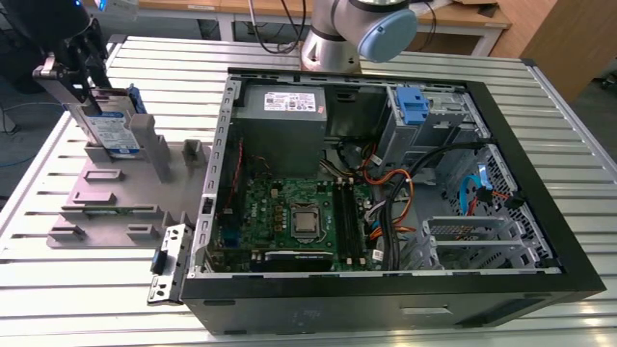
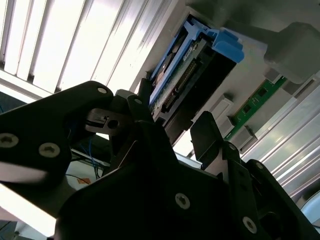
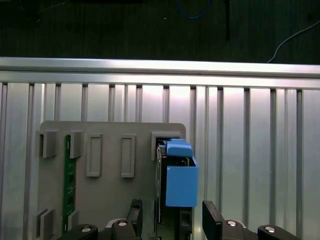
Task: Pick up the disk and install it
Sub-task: 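Pick up the disk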
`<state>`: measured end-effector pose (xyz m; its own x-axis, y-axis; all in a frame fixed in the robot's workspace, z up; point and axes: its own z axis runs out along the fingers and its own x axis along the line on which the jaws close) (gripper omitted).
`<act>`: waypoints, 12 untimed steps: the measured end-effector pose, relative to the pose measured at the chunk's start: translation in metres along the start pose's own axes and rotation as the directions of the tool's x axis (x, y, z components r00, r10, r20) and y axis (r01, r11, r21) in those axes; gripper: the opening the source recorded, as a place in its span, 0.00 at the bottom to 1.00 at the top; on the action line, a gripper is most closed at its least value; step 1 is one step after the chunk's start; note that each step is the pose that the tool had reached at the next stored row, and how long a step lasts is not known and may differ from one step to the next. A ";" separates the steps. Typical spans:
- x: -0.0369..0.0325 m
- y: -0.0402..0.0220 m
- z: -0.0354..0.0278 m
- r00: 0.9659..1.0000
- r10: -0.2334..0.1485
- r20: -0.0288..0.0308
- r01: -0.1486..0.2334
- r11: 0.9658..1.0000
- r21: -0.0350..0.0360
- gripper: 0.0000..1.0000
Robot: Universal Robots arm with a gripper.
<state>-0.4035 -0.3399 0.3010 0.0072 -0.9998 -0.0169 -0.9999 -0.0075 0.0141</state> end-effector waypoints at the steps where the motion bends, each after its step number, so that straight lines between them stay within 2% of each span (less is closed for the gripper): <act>1: 0.0000 0.0000 0.0000 1.000 0.000 0.000 0.000 1.000 0.000 0.58; 3: 0.0000 0.0000 0.0001 1.000 0.000 0.000 0.000 1.000 0.000 0.58; 4: 0.0000 0.0000 0.0001 1.000 0.000 0.000 0.000 1.000 0.000 0.51; 5: 0.0000 0.0000 0.0001 1.000 0.000 0.000 0.000 1.000 0.000 0.51; 6: 0.0000 0.0000 0.0001 1.000 0.000 0.000 0.000 1.000 0.000 0.44; 12: 0.0000 0.0000 0.0002 1.000 0.001 0.000 -0.001 1.000 0.000 0.44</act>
<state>-0.4035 -0.3399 0.3009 0.0067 -0.9998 -0.0169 -0.9999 -0.0070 0.0140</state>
